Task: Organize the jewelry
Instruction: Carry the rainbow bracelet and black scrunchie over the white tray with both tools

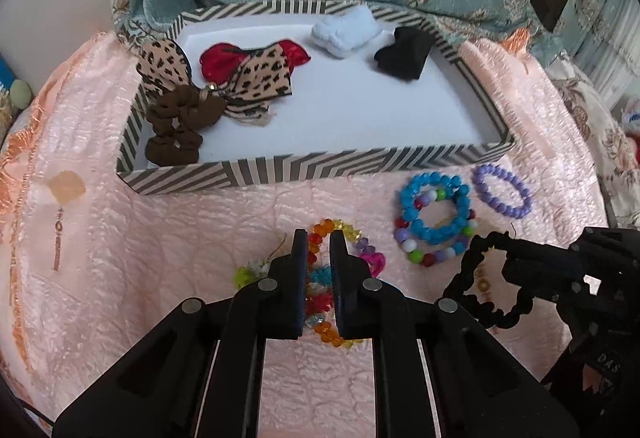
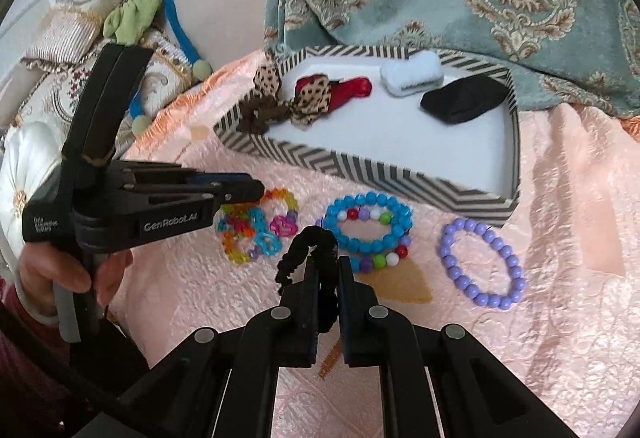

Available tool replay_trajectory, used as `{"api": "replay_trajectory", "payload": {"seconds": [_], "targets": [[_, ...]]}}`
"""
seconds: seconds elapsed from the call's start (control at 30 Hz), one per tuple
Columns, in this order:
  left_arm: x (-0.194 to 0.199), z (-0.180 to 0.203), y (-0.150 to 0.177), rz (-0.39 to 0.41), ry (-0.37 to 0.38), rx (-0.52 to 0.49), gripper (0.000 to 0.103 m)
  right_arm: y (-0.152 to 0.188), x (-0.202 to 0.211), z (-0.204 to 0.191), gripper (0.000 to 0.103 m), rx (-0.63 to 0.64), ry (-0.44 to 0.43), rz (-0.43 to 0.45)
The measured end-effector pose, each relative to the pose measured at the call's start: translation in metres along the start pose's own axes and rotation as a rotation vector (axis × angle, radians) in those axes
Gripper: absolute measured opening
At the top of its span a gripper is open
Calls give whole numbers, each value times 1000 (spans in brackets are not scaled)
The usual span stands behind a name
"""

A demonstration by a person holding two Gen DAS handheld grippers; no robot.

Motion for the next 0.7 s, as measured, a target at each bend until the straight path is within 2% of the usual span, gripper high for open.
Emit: {"api": "replay_trajectory", "payload": {"seconds": [0.17,0.27,0.47,0.63,0.7], "targets": [[16,4,-9,45,38,23,10,-13,9,4,7,-15,-3,24],[23,10,-14,58,89,33,10,-22,15,9,7,-29,-5,42],[37,18,-31,92,214,113,10,-46,27,28,7,-55,18,88],[36,24,-51,105,238,145,10,-65,30,43,7,-66,33,111],[35,25,-59,104,271,160,10,-71,29,52,7,-80,41,113]]}}
Point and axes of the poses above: each gripper's, at about its wrist camera, not at the fingertips, and x roughly against the way its jaws point, z to its right, y to its underside, the point moved 9 cm from there along -x, roughly the way its jaws point, and after that the axes turned 5 degrees about y, right-handed, at the moved point
